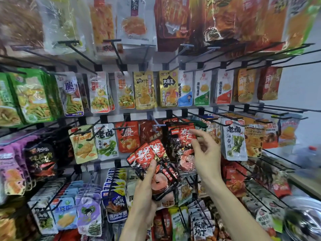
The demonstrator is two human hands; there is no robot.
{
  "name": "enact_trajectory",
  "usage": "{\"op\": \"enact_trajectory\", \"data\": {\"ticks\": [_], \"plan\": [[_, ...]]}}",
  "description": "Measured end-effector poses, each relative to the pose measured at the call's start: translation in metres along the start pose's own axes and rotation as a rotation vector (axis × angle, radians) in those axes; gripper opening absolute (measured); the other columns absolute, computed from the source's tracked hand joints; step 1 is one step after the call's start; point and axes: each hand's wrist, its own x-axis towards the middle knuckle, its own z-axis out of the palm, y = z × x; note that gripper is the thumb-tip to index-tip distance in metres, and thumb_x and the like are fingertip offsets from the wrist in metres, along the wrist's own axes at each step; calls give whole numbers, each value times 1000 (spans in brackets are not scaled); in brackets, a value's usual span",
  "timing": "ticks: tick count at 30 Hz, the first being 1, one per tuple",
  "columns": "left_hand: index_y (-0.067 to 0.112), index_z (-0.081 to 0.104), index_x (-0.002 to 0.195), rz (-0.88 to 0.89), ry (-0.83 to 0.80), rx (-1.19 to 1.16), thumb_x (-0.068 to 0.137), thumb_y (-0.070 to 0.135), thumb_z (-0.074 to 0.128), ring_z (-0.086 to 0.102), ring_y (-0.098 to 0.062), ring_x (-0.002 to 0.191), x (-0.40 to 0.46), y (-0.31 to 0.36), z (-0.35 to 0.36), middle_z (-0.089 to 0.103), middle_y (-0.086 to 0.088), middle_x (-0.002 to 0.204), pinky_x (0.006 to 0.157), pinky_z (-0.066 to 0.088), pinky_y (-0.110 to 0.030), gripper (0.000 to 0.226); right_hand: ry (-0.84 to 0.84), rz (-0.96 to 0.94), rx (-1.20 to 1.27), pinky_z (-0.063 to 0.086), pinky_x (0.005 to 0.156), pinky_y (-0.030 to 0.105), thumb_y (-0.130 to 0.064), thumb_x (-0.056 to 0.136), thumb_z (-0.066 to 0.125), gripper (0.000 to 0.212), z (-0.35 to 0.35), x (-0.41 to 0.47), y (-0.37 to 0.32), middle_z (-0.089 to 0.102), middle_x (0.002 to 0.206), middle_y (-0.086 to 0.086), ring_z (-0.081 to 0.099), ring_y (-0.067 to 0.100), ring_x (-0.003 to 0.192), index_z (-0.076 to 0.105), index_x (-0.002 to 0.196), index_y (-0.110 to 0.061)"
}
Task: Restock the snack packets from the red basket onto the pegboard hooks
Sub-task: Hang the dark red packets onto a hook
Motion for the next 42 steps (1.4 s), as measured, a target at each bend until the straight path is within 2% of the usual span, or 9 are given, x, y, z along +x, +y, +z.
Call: {"op": "enact_trajectory", "data": {"ticks": [4,11,15,18,21,24,29,34,42], "plan": [[-9,55,141,7,-17,-15,65,63,94,76,-36,99,-2,2,-1,58,-33,140,56,61,-41,112,-49,11,-38,47,96,13,-9,107,53,37,-1,1,2,64,126,-28,55,-23,105,70,128,-34],[-5,50,148,16,-29,-21,52,69,97,68,-32,99,-3,2,-2,46,-26,156,58,62,-42,130,-60,3,-131,46,53,17,-12,108,50,42,3,9,15,68,134,-9,50,2,44,63,138,-39],[-6,67,109,27,-110,28,67,59,86,69,-24,76,-4,5,4,65,-14,102,53,60,-38,79,-72,28,-274,48,55,23,-9,106,53,41,18,29,22,65,140,-4,43,2,40,64,139,-30],[-2,66,126,33,-103,48,68,59,89,73,-27,88,-2,6,10,65,-14,125,55,61,-40,87,-120,-8,-369,51,95,34,-11,104,57,41,23,35,23,65,140,-2,61,7,82,63,141,-29],[1,52,146,43,-84,39,62,62,96,74,-31,103,2,5,11,57,-21,146,58,63,-43,113,-76,-18,-422,38,104,27,-22,105,59,37,10,16,16,57,136,-4,55,12,123,63,140,-32],[-5,43,150,56,-116,71,66,60,95,72,-36,105,5,1,12,63,-24,135,60,63,-45,118,-76,19,-165,53,95,19,-32,102,64,23,-2,-10,6,66,120,-17,64,-6,106,71,124,-35],[25,79,109,130,-206,210,77,56,85,72,-48,102,6,-5,27,72,-27,110,59,61,-42,45,-187,204,166,56,87,18,-26,87,83,27,0,-16,-2,79,100,-8,73,0,96,74,112,-24],[25,74,116,206,-221,259,81,54,80,76,-32,87,5,-11,34,74,-10,93,57,60,-38,47,-101,176,143,57,83,21,-19,81,88,26,-8,-10,2,77,98,-4,72,6,91,74,102,-21],[14,61,138,170,-160,191,77,60,86,78,-38,96,7,-9,43,74,-17,125,64,65,-48,80,71,192,220,50,81,19,-20,98,72,11,-7,4,9,76,83,1,70,-1,79,62,102,-20]]}}
